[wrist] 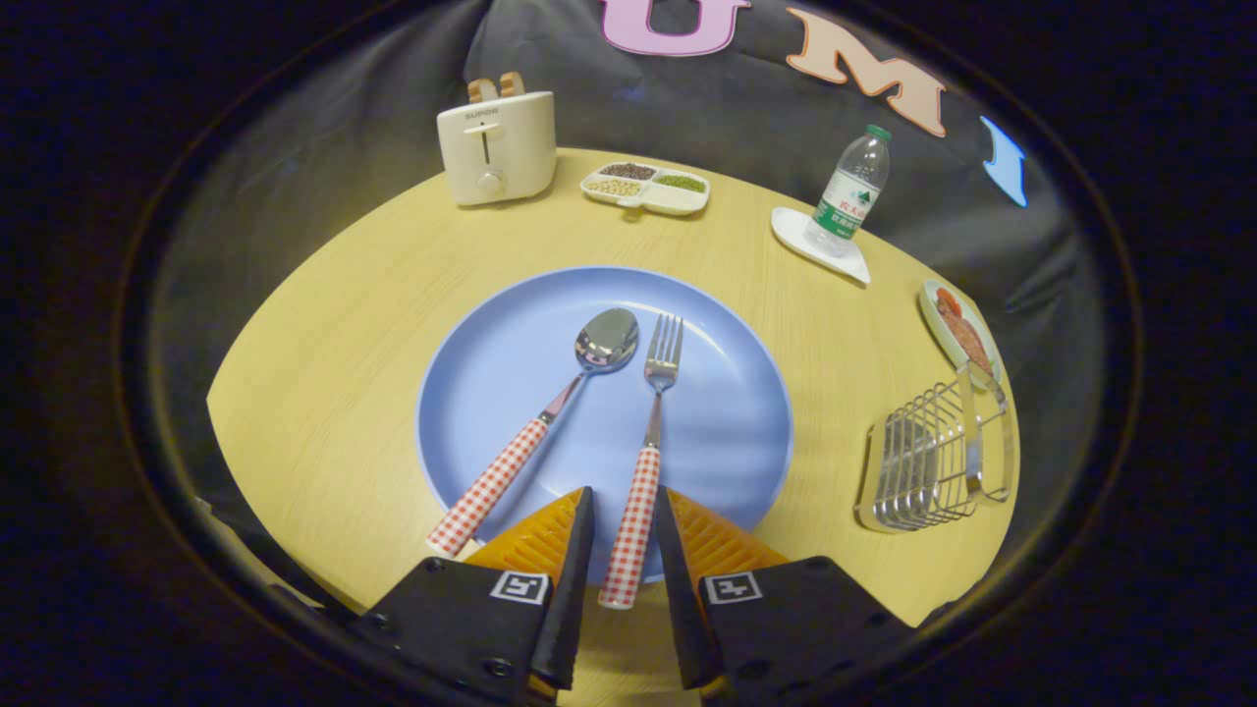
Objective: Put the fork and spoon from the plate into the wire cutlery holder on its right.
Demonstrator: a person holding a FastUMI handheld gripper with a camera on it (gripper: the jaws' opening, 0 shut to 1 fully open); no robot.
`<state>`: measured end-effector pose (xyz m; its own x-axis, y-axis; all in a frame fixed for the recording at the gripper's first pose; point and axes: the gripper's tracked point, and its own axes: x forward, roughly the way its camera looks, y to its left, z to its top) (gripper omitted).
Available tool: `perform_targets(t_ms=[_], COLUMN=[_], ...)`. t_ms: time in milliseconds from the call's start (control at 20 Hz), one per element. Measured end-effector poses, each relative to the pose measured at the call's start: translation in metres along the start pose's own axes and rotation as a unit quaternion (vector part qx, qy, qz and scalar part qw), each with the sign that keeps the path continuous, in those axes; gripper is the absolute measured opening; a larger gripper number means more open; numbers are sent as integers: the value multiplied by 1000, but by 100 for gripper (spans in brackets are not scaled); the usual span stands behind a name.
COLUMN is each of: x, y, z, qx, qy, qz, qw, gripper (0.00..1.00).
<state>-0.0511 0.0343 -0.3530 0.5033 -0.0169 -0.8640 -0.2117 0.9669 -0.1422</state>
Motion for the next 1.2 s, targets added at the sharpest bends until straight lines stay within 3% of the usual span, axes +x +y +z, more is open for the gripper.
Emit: perform_targets(t_ms=[150,350,750,1200], x=[0,-7,-46,-89], y=[-9,-20,-49,-115], z=[-4,-1,18,37], qx=[23,40,11,-21], qy=[6,9,22,39], qz=[-9,-20,-6,-8], qw=[1000,999,1000,999], gripper=[18,12,12,12])
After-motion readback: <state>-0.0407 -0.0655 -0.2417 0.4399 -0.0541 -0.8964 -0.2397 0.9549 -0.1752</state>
